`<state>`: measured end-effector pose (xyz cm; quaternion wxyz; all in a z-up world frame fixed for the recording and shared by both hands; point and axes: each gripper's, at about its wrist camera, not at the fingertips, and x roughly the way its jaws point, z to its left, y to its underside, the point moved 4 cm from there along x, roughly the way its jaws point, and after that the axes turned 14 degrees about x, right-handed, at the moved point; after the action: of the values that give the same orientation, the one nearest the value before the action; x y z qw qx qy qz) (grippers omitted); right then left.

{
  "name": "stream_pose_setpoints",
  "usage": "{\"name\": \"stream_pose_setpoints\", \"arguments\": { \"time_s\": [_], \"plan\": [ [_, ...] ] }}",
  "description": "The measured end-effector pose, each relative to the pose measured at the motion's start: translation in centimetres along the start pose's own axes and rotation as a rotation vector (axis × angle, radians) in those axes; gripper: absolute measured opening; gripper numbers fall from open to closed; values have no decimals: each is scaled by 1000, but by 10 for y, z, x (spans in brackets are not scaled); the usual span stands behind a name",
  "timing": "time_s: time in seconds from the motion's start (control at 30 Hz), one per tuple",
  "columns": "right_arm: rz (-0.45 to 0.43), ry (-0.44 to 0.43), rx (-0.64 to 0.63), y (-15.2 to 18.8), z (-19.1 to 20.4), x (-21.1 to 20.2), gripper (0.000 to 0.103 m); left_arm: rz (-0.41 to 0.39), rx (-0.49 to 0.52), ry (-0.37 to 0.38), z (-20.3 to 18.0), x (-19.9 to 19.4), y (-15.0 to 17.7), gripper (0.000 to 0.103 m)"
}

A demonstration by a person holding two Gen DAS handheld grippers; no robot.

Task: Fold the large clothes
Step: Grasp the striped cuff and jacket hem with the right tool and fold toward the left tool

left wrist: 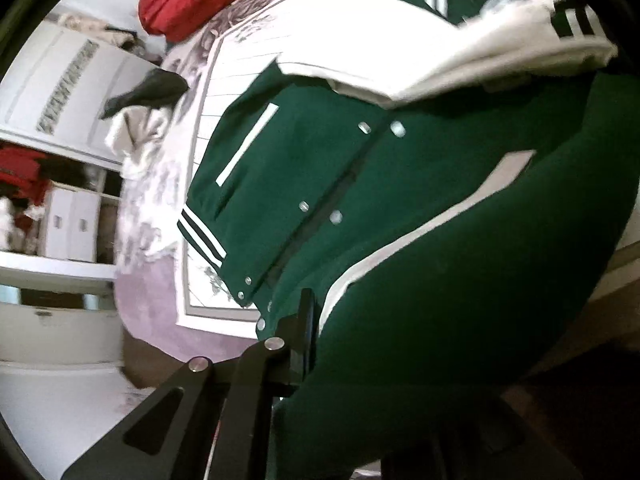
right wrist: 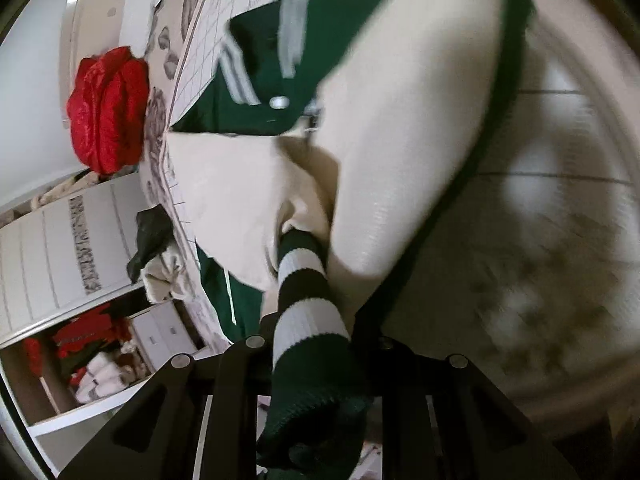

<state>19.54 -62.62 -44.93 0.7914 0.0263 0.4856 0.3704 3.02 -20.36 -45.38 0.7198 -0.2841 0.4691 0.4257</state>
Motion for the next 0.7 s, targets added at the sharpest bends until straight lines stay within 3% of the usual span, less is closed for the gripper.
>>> {"name": "stream_pose_setpoints", "arguments": {
  "time_s": [0.13,0.3,0.43,0.63,0.7],
  "plan": [
    [-33,99,-46,24,44,-20,20,-32,-87,98,49,-4,-14,8],
    [-44,143,-99,32,138,14,20,-44,-239,229,129,46,-43,11],
    [-73,191,-120,17,208,76,21,-45,-329,366,188,114,-66,14],
    [-62,329,-99,-6,251,169,24,24,-378,598,234,225,-77,21],
    [-48,386,-123,-14,267,201,35,41,-423,678,246,252,-73,27]
  ]
}}
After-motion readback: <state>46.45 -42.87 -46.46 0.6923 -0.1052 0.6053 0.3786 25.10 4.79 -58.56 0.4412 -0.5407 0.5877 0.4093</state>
